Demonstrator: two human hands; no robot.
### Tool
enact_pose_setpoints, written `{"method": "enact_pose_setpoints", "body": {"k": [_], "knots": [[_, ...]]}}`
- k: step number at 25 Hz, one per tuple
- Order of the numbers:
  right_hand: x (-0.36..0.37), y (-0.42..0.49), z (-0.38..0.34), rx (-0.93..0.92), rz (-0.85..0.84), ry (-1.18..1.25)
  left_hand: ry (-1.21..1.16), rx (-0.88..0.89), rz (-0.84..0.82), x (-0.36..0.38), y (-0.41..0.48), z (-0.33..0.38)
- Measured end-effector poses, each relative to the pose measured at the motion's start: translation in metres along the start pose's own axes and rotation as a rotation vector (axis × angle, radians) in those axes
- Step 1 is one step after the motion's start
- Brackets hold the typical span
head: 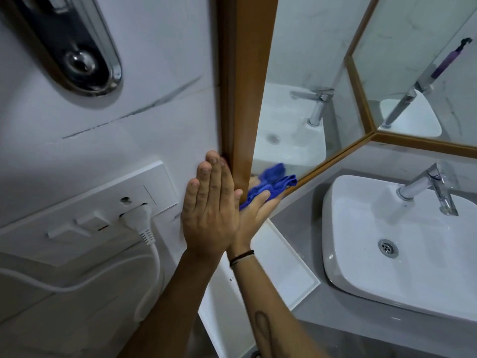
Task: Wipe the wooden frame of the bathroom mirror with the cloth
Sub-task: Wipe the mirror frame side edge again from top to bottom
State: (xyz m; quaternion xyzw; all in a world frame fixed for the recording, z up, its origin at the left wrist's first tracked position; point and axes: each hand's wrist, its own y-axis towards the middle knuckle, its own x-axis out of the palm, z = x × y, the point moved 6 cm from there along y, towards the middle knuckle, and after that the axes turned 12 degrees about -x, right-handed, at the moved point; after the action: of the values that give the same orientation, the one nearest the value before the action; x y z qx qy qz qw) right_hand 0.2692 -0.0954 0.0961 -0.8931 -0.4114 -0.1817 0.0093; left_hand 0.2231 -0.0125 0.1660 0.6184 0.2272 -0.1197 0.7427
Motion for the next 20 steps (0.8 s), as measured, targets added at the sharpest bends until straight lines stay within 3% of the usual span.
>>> {"method": "enact_pose_setpoints", "body": {"k": [2,5,10,12,14,16,20], "knots": [[-0.004,0.033,0.004,0.019,0.104,-0.083,0.003,0.004,-0.006,0.000,0.002,-0.002],[-0.003,0.078,-0.001,0.061,0.174,0.000,0.029,0.016,-0.019,0.000,0.003,-0.003],[0.001,0.014,0.009,0.034,-0.010,0.011,0.029,0.032,-0.001,0.001,-0.001,-0.001],[-0.007,0.077,0.014,0.024,0.144,-0.105,0.031,0.028,-0.007,-0.001,0.001,-0.004],[-0.012,0.142,0.019,0.031,0.220,-0.064,0.056,0.042,-0.010,-0.003,0.000,-0.006],[-0.015,0.146,0.022,-0.011,0.161,-0.054,0.050,0.054,-0.015,-0.006,0.002,-0.006],[-0.013,0.022,0.039,-0.109,-0.157,-0.094,0.018,0.044,-0.012,-0.014,0.004,-0.006]]}}
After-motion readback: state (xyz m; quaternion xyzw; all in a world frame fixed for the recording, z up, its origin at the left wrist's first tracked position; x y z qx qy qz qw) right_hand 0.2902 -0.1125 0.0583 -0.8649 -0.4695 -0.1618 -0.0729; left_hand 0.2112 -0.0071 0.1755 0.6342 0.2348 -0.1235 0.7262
